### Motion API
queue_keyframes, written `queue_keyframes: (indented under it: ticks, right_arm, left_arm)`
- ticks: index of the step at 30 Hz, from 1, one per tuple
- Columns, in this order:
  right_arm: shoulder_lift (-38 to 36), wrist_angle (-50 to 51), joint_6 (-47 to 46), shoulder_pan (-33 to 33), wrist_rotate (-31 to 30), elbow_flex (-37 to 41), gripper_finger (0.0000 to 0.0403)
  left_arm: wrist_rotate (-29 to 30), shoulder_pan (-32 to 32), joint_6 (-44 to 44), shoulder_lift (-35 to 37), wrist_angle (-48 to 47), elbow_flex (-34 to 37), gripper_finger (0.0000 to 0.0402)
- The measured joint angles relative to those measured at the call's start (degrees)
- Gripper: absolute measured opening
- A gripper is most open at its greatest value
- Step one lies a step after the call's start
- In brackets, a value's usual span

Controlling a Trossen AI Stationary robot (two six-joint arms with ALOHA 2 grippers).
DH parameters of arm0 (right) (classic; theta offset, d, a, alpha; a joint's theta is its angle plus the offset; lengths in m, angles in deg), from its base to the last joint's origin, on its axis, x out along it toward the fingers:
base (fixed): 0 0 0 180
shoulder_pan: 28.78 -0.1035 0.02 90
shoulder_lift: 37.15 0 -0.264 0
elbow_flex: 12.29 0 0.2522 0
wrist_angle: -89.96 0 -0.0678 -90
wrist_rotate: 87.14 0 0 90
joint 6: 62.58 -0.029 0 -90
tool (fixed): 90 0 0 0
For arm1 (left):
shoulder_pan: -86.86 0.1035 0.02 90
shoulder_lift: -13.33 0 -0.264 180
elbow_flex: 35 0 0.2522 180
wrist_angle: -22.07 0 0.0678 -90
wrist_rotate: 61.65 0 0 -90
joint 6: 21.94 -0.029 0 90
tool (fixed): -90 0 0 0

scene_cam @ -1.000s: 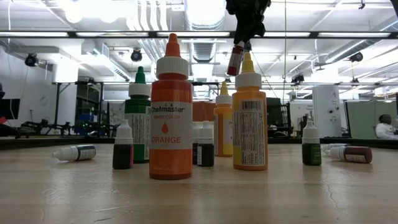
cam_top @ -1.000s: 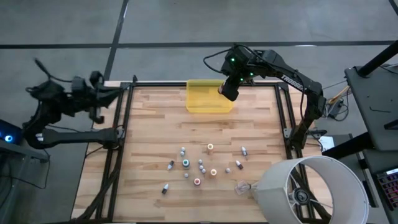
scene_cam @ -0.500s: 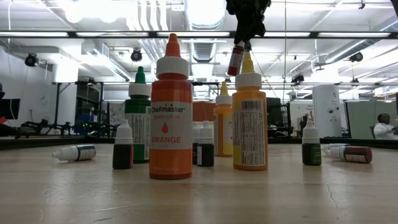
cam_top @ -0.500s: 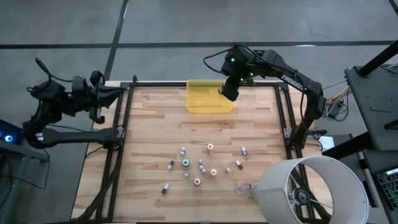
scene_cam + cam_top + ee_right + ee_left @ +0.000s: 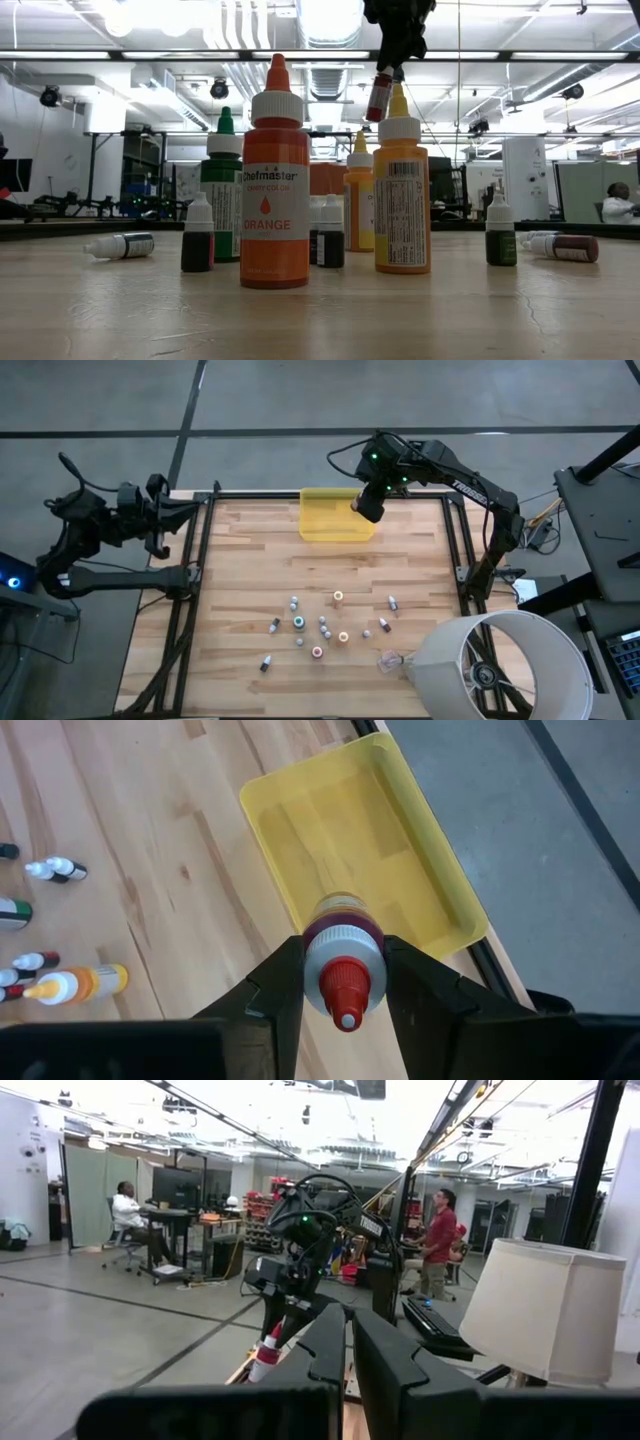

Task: Pick & Place food coloring
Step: Put the large red food coloring bottle into the yellow bin

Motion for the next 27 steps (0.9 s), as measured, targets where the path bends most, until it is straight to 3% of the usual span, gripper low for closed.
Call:
queue_keyframes:
  ticks: [27]
  right_arm:
    - [0.88,-0.35,-2.64,0.0,0.09,2.15,0.0111]
  left_arm:
    - [-0.01,0.0,0.0,0.0,-0.01,0.0,0.0]
